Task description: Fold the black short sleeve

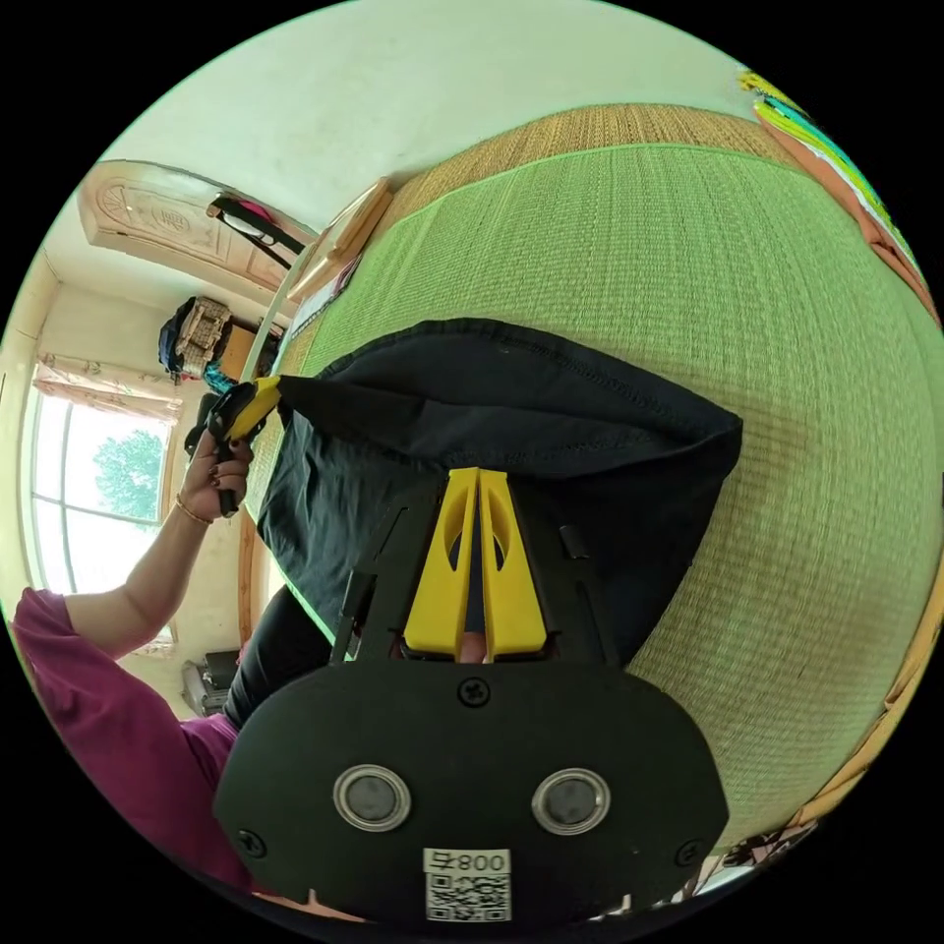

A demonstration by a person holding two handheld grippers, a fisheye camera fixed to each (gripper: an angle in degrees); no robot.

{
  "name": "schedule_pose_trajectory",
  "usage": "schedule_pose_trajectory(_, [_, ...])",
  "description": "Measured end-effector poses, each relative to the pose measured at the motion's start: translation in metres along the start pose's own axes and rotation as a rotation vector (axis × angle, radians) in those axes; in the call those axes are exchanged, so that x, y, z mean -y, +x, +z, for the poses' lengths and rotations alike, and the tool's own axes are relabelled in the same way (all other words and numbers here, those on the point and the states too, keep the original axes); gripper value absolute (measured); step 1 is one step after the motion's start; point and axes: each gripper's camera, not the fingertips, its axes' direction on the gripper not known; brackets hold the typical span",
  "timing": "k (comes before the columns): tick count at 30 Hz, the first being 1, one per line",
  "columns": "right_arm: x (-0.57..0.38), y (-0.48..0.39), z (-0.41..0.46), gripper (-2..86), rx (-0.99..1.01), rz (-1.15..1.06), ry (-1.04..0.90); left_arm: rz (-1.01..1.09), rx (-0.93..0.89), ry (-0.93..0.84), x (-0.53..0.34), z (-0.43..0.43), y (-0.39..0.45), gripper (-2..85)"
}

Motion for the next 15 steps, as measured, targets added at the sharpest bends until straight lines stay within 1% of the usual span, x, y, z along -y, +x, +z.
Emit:
schedule_pose_trajectory(5, [0.004,0.002,-0.007,0.1,-0.021,0.004,0.023,-0.068,-0.041,0.030,0.010,-0.012,-0.013,0.6])
schedule_pose_trajectory(10, [-0.016,0.003,-0.009,0.2,-0.043,0.009,-0.001,-0.064,-0.045,0.017,0.007,-0.021,-0.010,0.9])
schedule_pose_trajectory(15, [-0.020,0.018,-0.010,0.2,0.009,0.073,0.025,-0.078,-0.054,0.017,0.005,-0.033,-0.007,1.0])
